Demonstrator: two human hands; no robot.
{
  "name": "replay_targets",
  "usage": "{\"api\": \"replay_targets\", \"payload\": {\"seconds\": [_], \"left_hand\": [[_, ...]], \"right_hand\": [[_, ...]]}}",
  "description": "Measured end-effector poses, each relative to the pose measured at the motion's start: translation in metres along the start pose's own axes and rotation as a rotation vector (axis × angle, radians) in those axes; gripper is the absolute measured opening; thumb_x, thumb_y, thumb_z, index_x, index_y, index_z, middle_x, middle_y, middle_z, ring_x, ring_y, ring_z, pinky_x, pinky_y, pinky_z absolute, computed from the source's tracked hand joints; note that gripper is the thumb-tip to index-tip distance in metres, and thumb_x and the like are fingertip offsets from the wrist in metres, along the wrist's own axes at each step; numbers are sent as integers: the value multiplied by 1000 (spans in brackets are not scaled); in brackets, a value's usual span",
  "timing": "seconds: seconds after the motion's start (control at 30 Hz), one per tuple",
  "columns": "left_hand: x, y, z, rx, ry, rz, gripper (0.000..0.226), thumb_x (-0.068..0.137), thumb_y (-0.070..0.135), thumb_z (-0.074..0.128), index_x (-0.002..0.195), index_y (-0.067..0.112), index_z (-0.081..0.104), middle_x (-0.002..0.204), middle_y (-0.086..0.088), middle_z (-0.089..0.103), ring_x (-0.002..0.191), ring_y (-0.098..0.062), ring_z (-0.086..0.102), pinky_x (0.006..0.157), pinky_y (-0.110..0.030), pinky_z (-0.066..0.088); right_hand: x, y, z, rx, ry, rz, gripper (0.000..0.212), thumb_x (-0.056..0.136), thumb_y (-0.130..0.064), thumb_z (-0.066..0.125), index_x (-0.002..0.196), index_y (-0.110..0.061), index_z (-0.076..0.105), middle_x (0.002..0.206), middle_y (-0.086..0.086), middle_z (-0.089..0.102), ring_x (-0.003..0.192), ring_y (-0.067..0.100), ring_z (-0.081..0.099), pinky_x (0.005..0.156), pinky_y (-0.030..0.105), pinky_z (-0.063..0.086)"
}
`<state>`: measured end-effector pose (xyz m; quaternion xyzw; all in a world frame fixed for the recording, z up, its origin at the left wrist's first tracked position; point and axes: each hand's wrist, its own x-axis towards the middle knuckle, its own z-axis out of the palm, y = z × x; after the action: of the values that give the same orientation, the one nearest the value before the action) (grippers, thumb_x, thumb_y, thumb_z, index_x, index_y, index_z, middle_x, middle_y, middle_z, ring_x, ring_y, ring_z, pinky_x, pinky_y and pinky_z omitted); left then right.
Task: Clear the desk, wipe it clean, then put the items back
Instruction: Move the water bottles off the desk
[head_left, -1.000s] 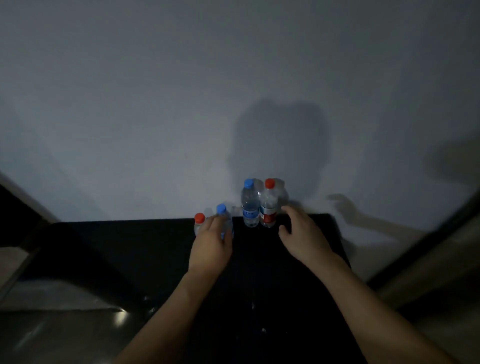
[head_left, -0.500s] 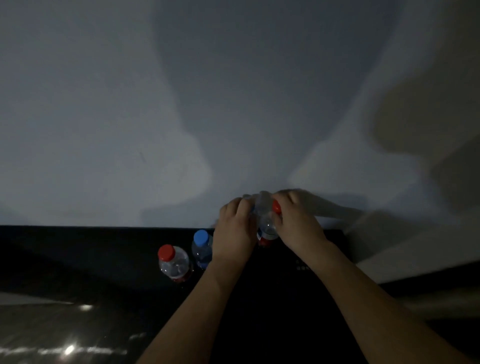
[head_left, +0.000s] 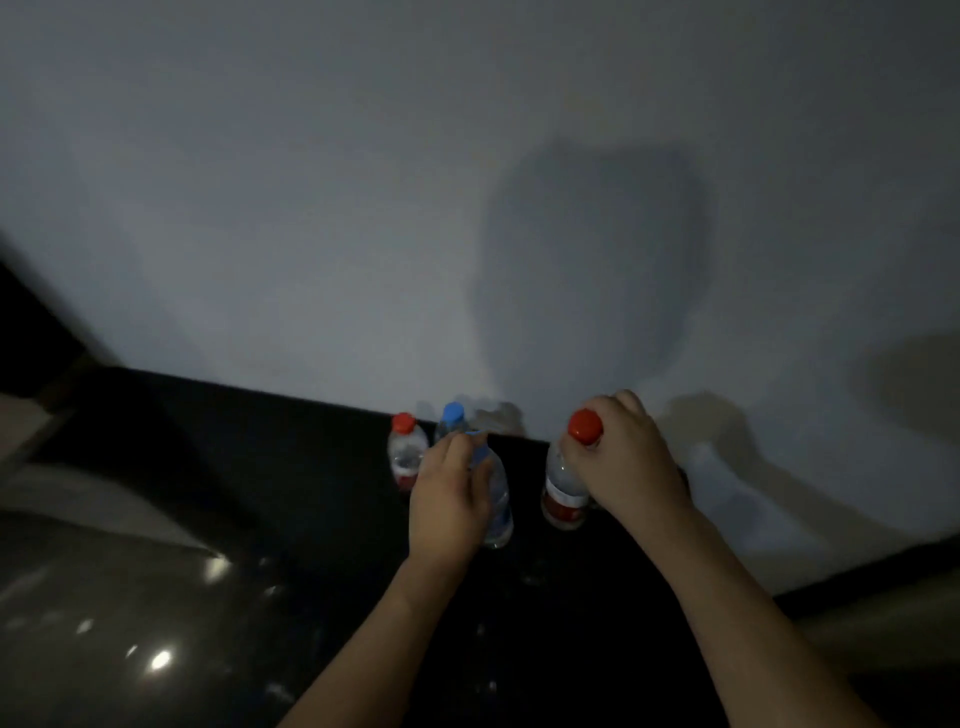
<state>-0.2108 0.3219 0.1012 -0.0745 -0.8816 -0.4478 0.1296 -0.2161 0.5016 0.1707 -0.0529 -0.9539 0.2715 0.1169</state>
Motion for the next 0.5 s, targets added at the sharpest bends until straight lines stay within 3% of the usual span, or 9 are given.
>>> {"api": "replay_targets", "payload": {"seconds": [0.1, 0.17, 0.3, 0.43, 0.5], "left_hand": [[-48, 14, -58, 17, 148, -40, 20, 94, 21, 60, 111, 30, 53, 100, 14, 55, 96, -6, 56, 79, -29, 52], [-82, 16, -99, 24, 225, -83, 22, 94, 23, 59, 114, 29, 54, 107, 12, 56, 102, -7, 56, 84, -31, 53], [-145, 9, -186, 110, 381, -132, 26, 93, 23, 59, 117, 29, 53, 110, 16, 53, 106, -5, 54, 88, -32, 52], [-204, -12, -274, 245, 599, -218, 25, 90, 20, 63, 113, 26, 56, 105, 19, 51, 102, -5, 54, 85, -26, 46], [-233, -29, -317, 300, 694, -278, 25, 88, 18, 65, 111, 24, 58, 106, 16, 56, 101, -8, 54, 84, -25, 44]], "right_hand": [[-37, -37, -6, -9, -81, -93, 21, 81, -29, 70, 82, -14, 56, 93, -2, 45, 76, 17, 52, 65, 26, 38], [-64, -68, 1, 20, -147, -171, 20, 83, -31, 71, 86, -16, 57, 95, -4, 44, 74, 12, 49, 60, 19, 33], [-122, -149, 27, 116, -292, -328, 16, 86, -32, 69, 91, -24, 56, 105, -10, 44, 87, 6, 47, 74, 20, 37], [-175, -236, 57, 159, -399, -516, 17, 86, -32, 69, 94, -26, 56, 99, -10, 43, 79, 1, 46, 67, 15, 34], [-199, -282, 72, 189, -472, -578, 19, 86, -32, 67, 101, -25, 57, 100, -10, 42, 81, 2, 48, 71, 17, 40]]}}
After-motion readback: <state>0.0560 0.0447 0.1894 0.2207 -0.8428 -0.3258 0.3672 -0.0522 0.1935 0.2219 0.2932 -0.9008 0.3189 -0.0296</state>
